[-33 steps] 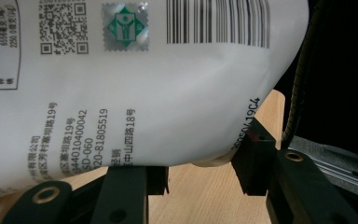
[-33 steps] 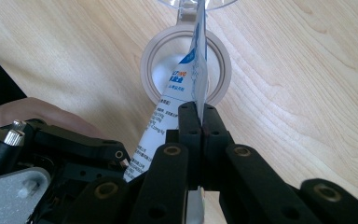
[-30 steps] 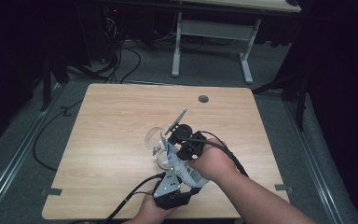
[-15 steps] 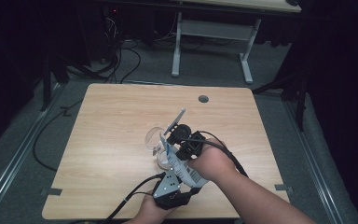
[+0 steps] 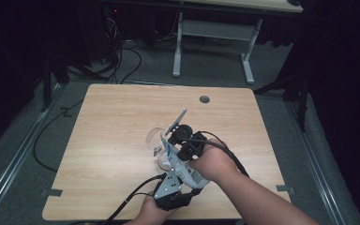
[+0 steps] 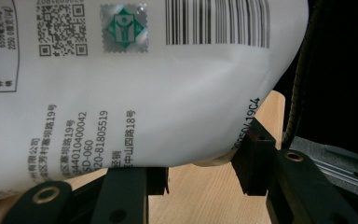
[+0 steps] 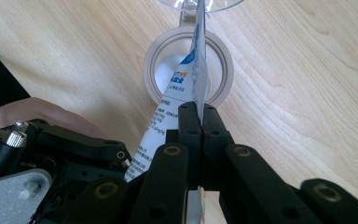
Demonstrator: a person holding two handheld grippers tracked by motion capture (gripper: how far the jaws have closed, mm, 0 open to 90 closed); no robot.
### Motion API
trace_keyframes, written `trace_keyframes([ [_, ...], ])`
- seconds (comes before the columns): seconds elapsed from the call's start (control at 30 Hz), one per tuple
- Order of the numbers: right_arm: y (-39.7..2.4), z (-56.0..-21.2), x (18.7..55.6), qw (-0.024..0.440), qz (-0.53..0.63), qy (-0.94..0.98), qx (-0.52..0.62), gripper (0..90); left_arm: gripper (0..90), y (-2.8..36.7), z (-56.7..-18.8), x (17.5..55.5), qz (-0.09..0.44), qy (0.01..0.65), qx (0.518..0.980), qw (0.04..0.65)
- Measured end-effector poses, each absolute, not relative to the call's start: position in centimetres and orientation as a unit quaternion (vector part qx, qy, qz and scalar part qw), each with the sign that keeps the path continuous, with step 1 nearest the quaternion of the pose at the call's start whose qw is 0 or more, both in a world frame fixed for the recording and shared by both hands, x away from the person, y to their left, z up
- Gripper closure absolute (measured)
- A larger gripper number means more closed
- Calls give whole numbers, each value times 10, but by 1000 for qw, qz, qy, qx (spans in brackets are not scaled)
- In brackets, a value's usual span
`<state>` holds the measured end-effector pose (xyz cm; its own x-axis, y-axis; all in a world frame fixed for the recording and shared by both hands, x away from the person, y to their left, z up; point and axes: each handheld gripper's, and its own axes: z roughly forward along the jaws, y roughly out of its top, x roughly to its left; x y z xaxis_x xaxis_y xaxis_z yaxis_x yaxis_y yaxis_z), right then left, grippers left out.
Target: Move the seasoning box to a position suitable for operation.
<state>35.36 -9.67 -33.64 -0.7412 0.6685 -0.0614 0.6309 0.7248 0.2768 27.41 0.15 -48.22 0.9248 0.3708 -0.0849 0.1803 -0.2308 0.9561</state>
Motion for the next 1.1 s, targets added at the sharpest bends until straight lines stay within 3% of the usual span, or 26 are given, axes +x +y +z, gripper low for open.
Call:
trace_keyframes([
  [1.1, -91, -336, 356, 80, 118, 928, 345, 898, 595, 2, -481, 275, 81, 178, 778, 597],
])
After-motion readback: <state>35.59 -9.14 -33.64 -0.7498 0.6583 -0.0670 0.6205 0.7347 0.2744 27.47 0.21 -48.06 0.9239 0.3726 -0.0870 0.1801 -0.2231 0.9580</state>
